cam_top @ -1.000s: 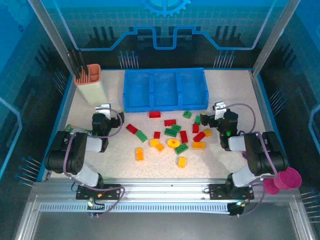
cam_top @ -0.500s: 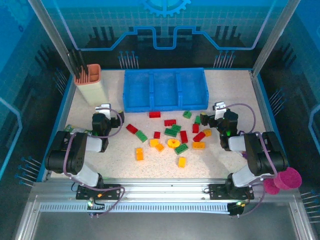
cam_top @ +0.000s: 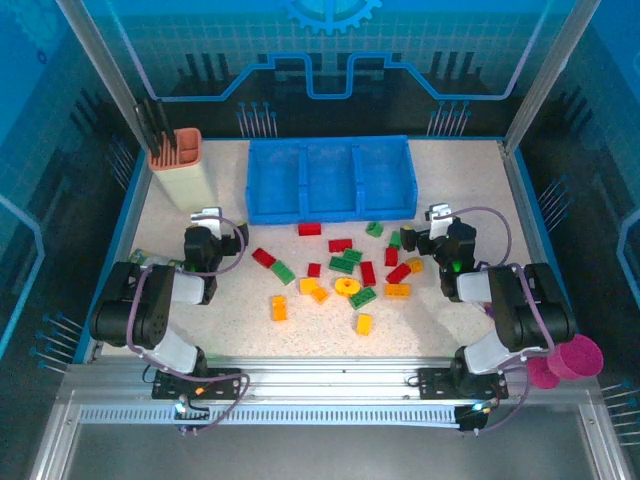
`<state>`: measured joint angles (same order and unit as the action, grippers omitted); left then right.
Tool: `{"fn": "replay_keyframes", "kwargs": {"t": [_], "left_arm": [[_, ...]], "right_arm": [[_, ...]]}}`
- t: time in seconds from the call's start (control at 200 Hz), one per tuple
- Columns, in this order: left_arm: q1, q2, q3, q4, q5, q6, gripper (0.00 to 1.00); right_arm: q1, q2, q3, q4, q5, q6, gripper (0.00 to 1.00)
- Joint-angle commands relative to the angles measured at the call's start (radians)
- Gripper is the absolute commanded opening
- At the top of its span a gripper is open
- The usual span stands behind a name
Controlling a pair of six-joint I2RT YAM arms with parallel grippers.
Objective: Sort the legos into containers by color
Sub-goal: Pick up the lego from the center of the table.
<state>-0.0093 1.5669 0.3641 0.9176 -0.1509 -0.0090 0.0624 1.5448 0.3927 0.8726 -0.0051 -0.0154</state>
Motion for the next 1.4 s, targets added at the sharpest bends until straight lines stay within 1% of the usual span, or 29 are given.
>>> {"fn": "replay_keyframes", "kwargs": {"t": [0.0,0.645,0.705,0.736,0.766,0.796,0.821,0.871,0.941,0.981,1.026,1.091,1.216,1.306,1.396], "left_arm": [[-0.001,-0.012,0.013,0.023,0.02,0.0,0.99],[-0.001,-0.011,0.013,0.021,0.02,-0.001,0.99],[0.0,-0.026,0.019,0.004,0.054,0.007,1.0],[0.0,-0.058,0.035,-0.047,0.081,0.02,0.99],[-0.001,-0.114,0.075,-0.152,0.108,0.027,0.99],[-0.001,-0.187,0.143,-0.339,0.131,0.031,0.99],[-0.003,-0.237,0.212,-0.486,0.137,0.018,0.99],[-0.006,-0.314,0.355,-0.706,0.129,-0.055,0.99],[-0.022,-0.359,0.573,-0.983,0.127,-0.135,0.99],[-0.043,-0.362,0.698,-1.126,0.114,-0.141,0.99],[-0.07,-0.355,0.821,-1.247,0.114,-0.103,0.99],[-0.089,-0.345,0.951,-1.378,0.098,-0.073,0.99],[-0.089,-0.324,1.101,-1.58,0.15,-0.048,0.99],[-0.09,-0.341,1.113,-1.644,0.172,-0.022,0.99],[-0.102,-0.377,1.065,-1.636,0.176,-0.018,0.99]], "right_arm": [[-0.016,-0.005,0.009,0.011,-0.006,0.002,1.0],[-0.017,-0.005,0.01,0.008,-0.007,0.003,1.0],[-0.014,-0.005,0.005,0.016,0.003,-0.003,1.0],[-0.009,-0.011,0.002,0.024,0.025,-0.001,1.0],[-0.002,-0.027,-0.003,0.021,0.049,-0.001,1.0],[0.007,-0.06,-0.004,-0.003,0.076,-0.002,1.0],[0.022,-0.099,0.005,-0.061,0.101,-0.01,1.0],[0.054,-0.184,0.075,-0.292,0.153,-0.004,1.0],[0.081,-0.247,0.232,-0.662,0.184,0.098,1.0],[0.106,-0.259,0.317,-0.837,0.211,0.151,1.0],[0.135,-0.265,0.38,-0.958,0.235,0.218,1.0],[0.177,-0.273,0.425,-1.072,0.284,0.316,1.0],[0.184,-0.215,0.514,-1.28,0.192,0.504,0.99],[0.192,-0.175,0.53,-1.329,0.143,0.589,0.97],[0.198,-0.135,0.547,-1.354,0.132,0.647,0.95]]}}
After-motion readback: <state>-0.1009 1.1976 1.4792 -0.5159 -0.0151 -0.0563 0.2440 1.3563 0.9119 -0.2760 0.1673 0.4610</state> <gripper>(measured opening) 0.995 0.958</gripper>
